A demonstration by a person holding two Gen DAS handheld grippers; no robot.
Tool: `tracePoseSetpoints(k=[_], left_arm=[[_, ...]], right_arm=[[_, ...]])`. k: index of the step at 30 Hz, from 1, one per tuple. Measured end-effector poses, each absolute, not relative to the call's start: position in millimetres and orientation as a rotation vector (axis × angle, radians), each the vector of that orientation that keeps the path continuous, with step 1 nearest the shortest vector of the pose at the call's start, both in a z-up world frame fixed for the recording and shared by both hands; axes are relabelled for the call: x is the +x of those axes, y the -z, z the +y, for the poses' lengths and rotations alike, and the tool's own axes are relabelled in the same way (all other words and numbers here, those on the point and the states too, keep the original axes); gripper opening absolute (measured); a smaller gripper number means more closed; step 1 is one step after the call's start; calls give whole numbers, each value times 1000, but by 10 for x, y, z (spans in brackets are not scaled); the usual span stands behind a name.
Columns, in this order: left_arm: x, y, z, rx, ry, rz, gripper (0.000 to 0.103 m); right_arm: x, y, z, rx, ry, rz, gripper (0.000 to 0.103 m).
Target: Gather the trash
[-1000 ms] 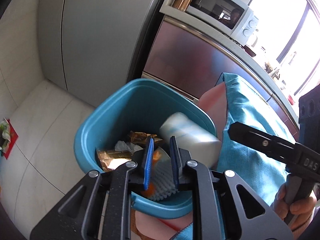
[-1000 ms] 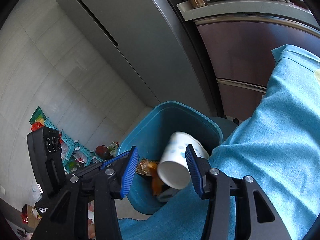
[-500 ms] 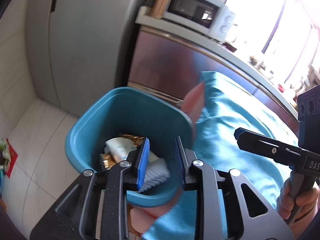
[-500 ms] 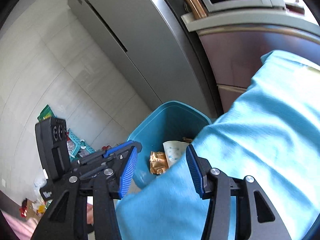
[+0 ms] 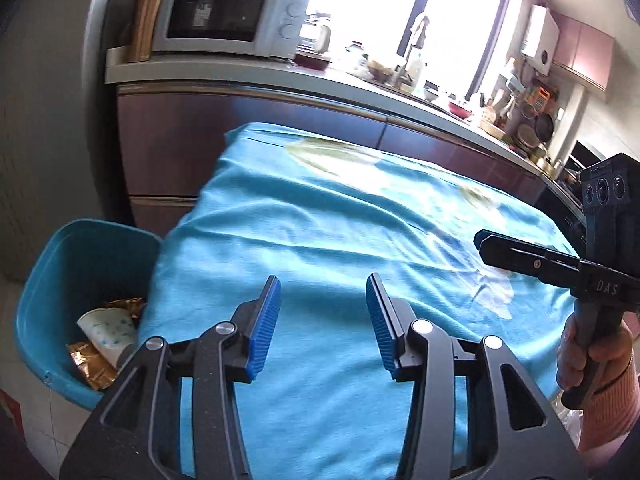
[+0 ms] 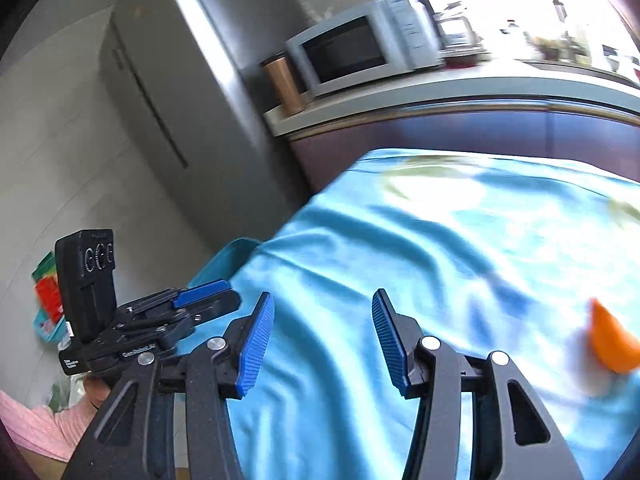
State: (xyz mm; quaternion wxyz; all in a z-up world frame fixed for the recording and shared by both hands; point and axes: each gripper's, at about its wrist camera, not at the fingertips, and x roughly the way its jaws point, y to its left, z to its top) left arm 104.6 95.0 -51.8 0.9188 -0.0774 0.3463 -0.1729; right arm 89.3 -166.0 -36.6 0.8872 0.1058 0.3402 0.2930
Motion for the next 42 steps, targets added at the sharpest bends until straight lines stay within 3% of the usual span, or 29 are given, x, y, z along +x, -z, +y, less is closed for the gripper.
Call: tracePoseSetpoints(k=[18, 34, 38, 40, 42], left_arm=[[1569, 519, -1188, 35, 703, 820, 45], [2002, 752, -1926, 38, 722, 950, 47], [2052, 751, -1968, 27, 733, 957, 44], [2069, 751, -1989, 11, 755, 965, 34], [2066, 755, -2000, 5, 763, 967, 32]], right_arm=[[772, 598, -3377, 342, -168, 651, 49], [1066, 828, -3749, 350, -108, 723, 49], [1101, 871, -3736, 343, -116, 746, 43], [1104, 884, -3743, 343, -121, 752, 39], [1107, 892, -3756, 345, -124, 757, 34]])
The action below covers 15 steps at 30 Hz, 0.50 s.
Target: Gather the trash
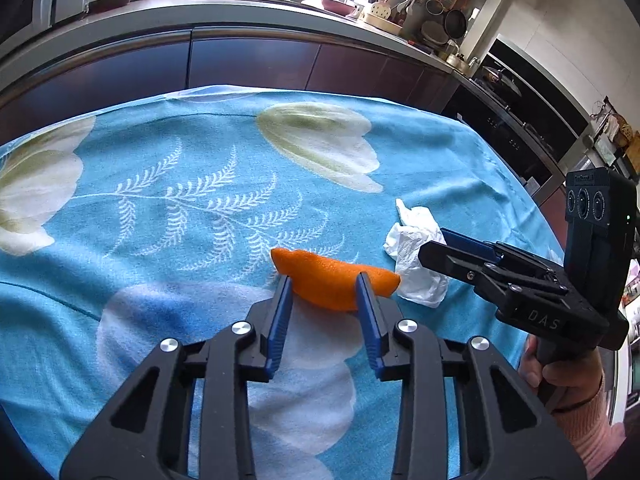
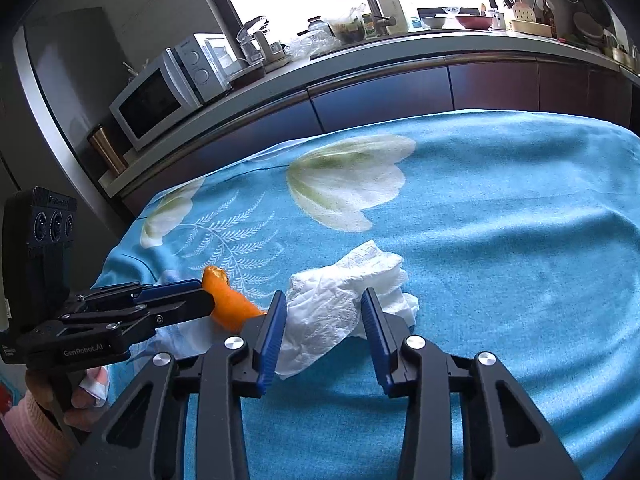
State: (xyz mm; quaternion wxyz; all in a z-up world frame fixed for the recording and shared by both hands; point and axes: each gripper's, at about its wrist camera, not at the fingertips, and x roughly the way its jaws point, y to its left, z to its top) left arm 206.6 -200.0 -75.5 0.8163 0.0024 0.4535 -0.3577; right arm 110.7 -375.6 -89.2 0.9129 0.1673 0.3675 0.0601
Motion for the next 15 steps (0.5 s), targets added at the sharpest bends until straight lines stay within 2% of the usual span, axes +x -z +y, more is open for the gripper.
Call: tracePoseSetpoints(k=[3, 6, 11, 15], left_arm=[[2053, 770, -2020, 7, 770, 968, 30], [2040, 784, -2023, -3, 780, 972, 22], [1985, 772, -2016, -9, 789, 969, 1], [1964, 788, -1979, -12, 783, 972, 1]], right_arm=[[1107, 904, -3759, 347, -133, 766, 26], [1109, 916, -3757, 350, -141, 775, 18], [1088, 891, -3759, 350, -143, 764, 13], [1043, 866, -3742, 361, -156, 752, 13]])
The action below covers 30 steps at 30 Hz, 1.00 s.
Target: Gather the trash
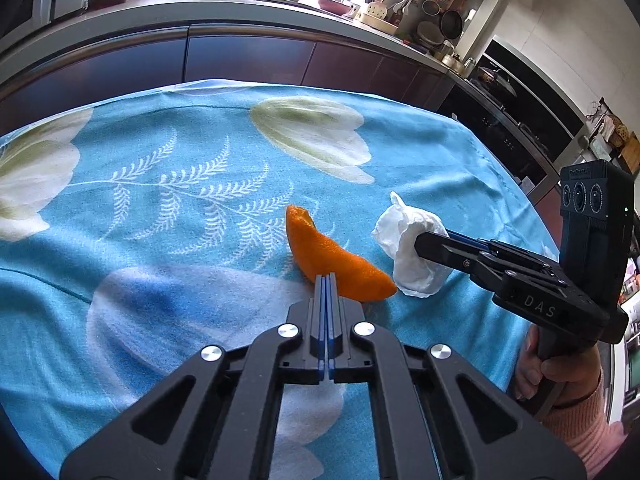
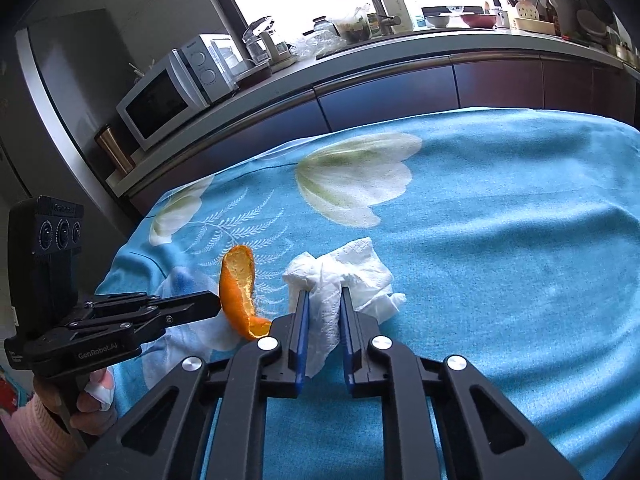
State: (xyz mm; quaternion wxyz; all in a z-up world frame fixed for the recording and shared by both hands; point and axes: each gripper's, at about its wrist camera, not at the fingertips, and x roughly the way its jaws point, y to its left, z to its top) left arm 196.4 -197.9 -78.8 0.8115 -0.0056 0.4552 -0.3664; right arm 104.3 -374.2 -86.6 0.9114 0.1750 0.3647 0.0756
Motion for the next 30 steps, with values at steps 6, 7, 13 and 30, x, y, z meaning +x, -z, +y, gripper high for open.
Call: tracePoseSetpoints(k=[6, 7, 13, 30], left_arm=[[1967, 747, -1934, -32, 787, 970, 27], [1976, 728, -1933, -31, 780, 965, 39], [2096, 719, -2000, -36, 766, 982, 42], [1999, 759, -1837, -80, 758, 996, 15]], right_arm=[[1036, 859, -3639, 346, -191, 757, 13], [1048, 864, -3615, 339, -201, 763, 13], [1034, 866, -3454, 303, -256, 777, 13], [868, 798, -3547, 347, -275, 731, 13]])
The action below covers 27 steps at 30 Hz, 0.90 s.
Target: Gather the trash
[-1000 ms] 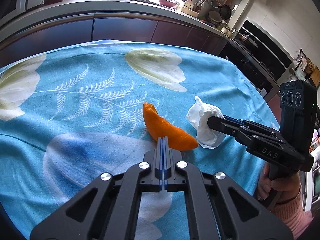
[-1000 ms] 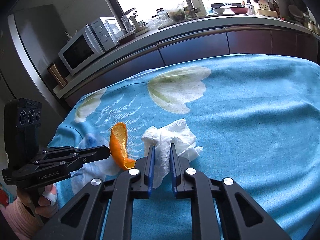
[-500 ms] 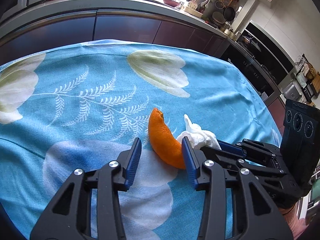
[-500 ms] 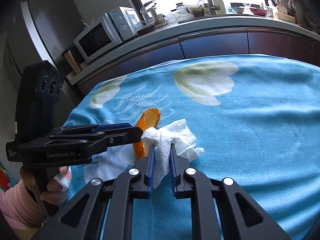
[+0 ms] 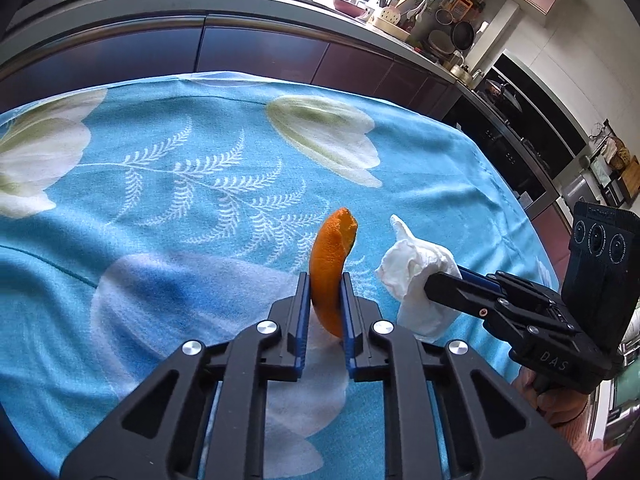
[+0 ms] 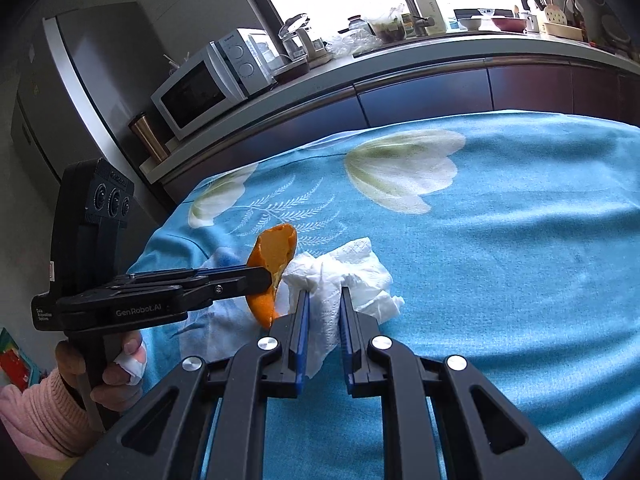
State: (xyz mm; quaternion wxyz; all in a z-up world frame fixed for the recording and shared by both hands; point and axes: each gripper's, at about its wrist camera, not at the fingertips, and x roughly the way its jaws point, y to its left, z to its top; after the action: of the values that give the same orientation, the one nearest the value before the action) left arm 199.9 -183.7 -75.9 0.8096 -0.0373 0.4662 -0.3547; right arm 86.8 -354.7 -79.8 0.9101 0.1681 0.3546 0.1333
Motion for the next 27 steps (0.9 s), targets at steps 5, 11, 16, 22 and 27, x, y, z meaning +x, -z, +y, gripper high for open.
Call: tracePoseSetpoints(k=[5, 11, 16, 22, 27], left_arm=[[1840, 633, -1552, -81, 726, 952, 14], [1692, 489, -1003, -153, 695, 914, 14], [1539, 404, -586, -171, 638, 881, 14], [1362, 358, -175, -171, 568, 849, 14], [1241, 338, 132, -197, 522, 830, 14]], right_arm=[[817, 678, -3444, 342, -310, 693, 13], [789, 550, -3219, 333, -365, 661, 13], [792, 524, -2977, 327, -423, 663, 13], [789, 531, -2628, 315, -496, 674, 13], [807, 520, -2324, 300, -556, 685, 13]])
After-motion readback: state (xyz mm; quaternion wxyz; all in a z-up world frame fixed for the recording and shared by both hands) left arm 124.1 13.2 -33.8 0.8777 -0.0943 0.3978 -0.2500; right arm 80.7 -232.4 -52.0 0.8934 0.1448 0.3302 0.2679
